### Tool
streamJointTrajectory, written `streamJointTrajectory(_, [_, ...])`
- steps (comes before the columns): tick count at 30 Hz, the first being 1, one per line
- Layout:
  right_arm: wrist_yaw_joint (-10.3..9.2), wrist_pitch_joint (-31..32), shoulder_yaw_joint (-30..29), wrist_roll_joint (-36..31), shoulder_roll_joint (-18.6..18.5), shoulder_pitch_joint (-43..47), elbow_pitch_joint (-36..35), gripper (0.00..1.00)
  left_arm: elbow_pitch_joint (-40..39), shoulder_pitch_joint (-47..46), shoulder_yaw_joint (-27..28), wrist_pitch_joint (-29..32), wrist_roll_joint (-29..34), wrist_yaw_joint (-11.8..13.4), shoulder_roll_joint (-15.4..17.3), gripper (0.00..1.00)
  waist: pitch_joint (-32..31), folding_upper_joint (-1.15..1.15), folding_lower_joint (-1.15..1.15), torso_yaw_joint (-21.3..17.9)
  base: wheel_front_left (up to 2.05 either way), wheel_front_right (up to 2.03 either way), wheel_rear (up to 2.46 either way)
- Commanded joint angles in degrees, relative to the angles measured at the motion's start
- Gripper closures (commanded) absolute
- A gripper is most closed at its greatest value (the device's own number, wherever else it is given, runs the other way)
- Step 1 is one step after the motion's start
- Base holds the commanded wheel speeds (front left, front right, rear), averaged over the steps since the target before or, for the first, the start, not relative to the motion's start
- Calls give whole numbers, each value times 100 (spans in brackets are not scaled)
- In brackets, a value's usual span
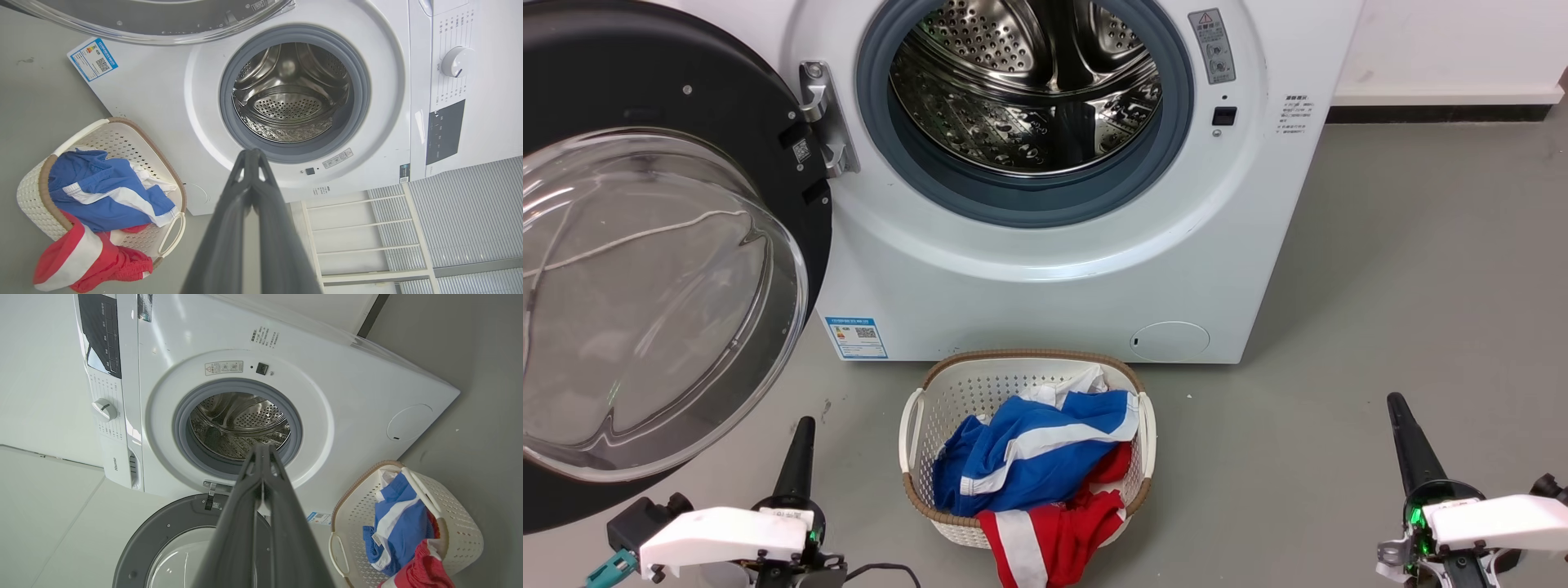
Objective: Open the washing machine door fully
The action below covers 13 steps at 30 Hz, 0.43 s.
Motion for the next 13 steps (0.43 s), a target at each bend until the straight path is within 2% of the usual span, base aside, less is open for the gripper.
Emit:
streamJointTrajectory(1, [2,37,-17,151,-33,-129,5,100,-10,-135,25,37,-156,-30,3,100,0,0,0,-1,0,0,0])
streamJointTrajectory(13, [2,230,-69,821,-18,-268,103,100,59,-236,76,213,-890,-110,-12,100,2,0,0,-5,0,0,0])
